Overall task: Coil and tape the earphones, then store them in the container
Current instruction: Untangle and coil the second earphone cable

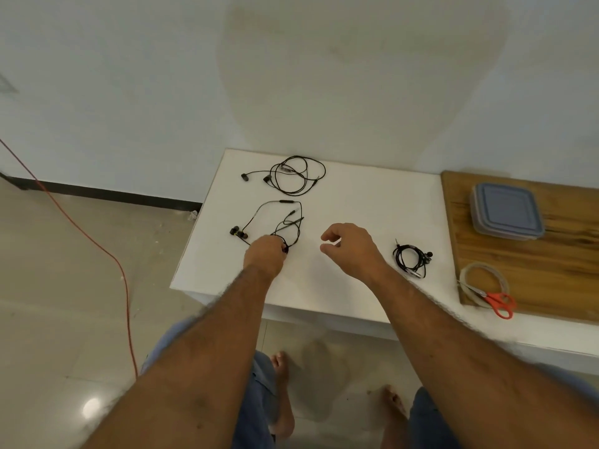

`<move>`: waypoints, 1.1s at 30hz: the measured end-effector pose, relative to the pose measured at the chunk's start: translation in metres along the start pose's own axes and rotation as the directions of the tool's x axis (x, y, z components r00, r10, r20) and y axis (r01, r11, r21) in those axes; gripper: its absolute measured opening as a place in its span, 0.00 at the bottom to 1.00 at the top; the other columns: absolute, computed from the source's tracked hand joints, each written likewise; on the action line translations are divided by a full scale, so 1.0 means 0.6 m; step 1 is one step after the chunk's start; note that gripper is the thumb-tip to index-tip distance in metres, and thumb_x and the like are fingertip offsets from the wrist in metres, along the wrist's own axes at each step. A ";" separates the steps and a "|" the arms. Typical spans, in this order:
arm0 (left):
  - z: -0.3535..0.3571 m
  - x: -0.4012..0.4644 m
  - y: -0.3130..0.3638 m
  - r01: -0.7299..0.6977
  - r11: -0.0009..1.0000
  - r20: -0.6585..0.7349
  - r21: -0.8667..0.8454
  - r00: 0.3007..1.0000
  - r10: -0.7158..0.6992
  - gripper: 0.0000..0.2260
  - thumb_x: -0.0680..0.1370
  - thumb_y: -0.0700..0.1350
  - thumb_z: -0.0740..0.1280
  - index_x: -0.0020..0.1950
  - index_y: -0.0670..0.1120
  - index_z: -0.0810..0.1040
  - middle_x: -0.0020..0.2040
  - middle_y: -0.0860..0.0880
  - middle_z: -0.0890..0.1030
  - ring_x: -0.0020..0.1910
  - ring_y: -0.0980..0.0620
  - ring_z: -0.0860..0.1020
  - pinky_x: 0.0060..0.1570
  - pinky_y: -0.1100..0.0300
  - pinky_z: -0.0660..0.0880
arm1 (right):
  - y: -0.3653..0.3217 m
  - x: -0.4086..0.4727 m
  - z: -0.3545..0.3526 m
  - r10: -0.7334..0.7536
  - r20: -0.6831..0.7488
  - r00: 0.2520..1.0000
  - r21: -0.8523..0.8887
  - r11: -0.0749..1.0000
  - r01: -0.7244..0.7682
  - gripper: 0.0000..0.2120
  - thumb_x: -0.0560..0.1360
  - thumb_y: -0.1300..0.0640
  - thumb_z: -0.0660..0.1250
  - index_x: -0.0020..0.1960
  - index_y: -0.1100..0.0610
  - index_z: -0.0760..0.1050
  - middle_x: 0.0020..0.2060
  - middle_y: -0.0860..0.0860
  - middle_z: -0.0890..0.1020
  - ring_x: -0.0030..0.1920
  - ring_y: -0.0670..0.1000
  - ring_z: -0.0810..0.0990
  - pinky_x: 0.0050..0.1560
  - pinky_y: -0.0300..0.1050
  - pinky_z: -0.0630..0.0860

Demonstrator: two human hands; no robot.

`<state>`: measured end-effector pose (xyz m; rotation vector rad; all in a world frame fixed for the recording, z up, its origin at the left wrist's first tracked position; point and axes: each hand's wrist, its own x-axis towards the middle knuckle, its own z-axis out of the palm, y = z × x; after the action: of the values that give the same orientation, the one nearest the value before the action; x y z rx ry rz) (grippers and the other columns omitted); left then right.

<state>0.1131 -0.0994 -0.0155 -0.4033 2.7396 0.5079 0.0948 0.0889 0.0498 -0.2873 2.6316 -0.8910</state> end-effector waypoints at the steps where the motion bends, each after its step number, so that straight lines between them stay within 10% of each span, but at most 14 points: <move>1: 0.003 -0.010 0.004 -0.014 1.000 0.027 0.011 1.000 0.014 0.09 0.79 0.44 0.64 0.54 0.45 0.81 0.52 0.44 0.82 0.52 0.44 0.79 0.48 0.54 0.75 | -0.001 -0.008 -0.006 -0.001 -0.004 1.000 0.002 1.000 0.001 0.11 0.75 0.55 0.68 0.57 0.54 0.79 0.54 0.50 0.79 0.52 0.50 0.78 0.53 0.42 0.72; 11: -0.050 -0.094 0.081 -0.122 0.990 0.043 -0.075 0.991 0.126 0.09 0.78 0.44 0.66 0.54 0.41 0.81 0.51 0.43 0.83 0.51 0.44 0.80 0.47 0.56 0.74 | -0.006 -0.082 -0.086 -0.002 -0.074 0.997 0.018 1.000 0.003 0.09 0.74 0.57 0.68 0.55 0.54 0.79 0.50 0.49 0.80 0.48 0.49 0.77 0.47 0.39 0.70; 19: -0.222 -0.169 0.181 -0.331 0.939 0.043 -0.098 0.941 0.336 0.06 0.75 0.44 0.71 0.50 0.45 0.81 0.37 0.48 0.83 0.32 0.57 0.77 0.30 0.65 0.68 | -0.061 -0.144 -0.216 -0.064 -0.165 0.984 -0.002 0.998 0.065 0.11 0.74 0.63 0.66 0.54 0.55 0.80 0.48 0.50 0.81 0.47 0.49 0.77 0.45 0.39 0.72; 26: -0.361 -0.269 0.280 -0.481 0.865 -0.075 -0.145 0.877 0.475 0.06 0.75 0.44 0.72 0.50 0.45 0.83 0.41 0.46 0.85 0.39 0.50 0.84 0.49 0.52 0.81 | -0.120 -0.224 -0.344 -0.159 -0.170 0.972 0.007 0.987 0.163 0.12 0.73 0.59 0.71 0.55 0.53 0.78 0.47 0.49 0.82 0.48 0.50 0.80 0.43 0.40 0.76; 33: -0.504 -0.390 0.354 -0.594 0.787 -0.239 -0.164 0.798 0.553 0.04 0.76 0.45 0.71 0.48 0.45 0.82 0.41 0.46 0.85 0.40 0.50 0.84 0.47 0.53 0.82 | -0.202 -0.316 -0.453 -0.225 -0.270 0.936 0.163 0.948 0.275 0.18 0.70 0.56 0.76 0.57 0.55 0.75 0.42 0.55 0.85 0.43 0.52 0.85 0.48 0.48 0.79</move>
<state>0.1764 0.0237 0.3993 0.3928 2.9615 0.9945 0.1740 0.1994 0.3753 -0.4988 2.7409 -1.3453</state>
